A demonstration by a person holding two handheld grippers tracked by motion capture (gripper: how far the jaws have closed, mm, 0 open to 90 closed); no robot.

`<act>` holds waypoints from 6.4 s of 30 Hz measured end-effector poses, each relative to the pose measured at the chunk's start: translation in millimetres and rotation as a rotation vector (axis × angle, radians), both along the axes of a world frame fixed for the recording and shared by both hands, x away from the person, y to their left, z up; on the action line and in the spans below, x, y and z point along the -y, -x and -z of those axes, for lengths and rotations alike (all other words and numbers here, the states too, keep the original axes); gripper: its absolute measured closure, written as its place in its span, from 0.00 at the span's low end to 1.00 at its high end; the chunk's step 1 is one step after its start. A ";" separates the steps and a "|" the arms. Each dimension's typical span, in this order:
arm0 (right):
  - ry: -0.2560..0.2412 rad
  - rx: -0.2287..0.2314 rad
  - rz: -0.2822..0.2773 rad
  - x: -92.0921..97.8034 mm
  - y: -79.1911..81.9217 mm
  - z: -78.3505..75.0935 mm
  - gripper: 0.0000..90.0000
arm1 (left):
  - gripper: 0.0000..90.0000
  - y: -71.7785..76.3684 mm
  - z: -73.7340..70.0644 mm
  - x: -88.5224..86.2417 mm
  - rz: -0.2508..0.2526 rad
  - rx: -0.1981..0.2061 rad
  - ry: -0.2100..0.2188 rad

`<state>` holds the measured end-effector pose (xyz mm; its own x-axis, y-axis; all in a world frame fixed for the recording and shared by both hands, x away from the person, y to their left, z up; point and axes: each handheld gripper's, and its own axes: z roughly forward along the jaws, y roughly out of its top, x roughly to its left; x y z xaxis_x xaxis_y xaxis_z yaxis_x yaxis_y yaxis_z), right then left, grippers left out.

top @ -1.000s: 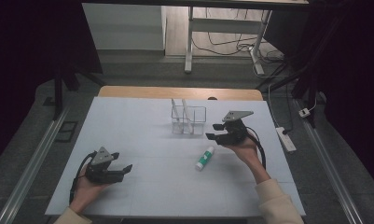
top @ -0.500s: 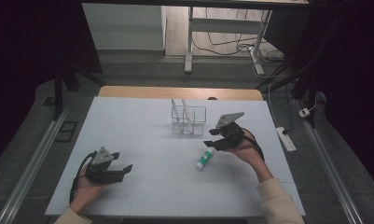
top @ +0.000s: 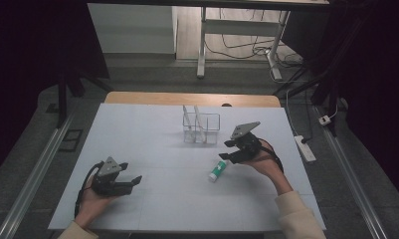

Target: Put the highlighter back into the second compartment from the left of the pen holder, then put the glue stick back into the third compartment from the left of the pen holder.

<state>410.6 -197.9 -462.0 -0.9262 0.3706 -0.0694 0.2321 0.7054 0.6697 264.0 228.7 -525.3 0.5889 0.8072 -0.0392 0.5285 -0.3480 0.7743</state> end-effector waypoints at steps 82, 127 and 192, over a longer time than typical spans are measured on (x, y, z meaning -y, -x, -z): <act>0.223 -0.087 -0.297 -38.5 7.1 10.0 0.72 | 0.30 -1.5 -1.1 3.6 0.007 0.014 -0.009; 0.118 -0.244 -0.091 -67.3 33.8 14.1 0.72 | 0.31 -9.2 -28.5 62.4 0.173 0.031 -0.059; 0.092 -0.413 -0.206 -96.2 33.6 23.7 0.72 | 0.36 -26.1 -25.1 153.5 0.466 0.096 -0.349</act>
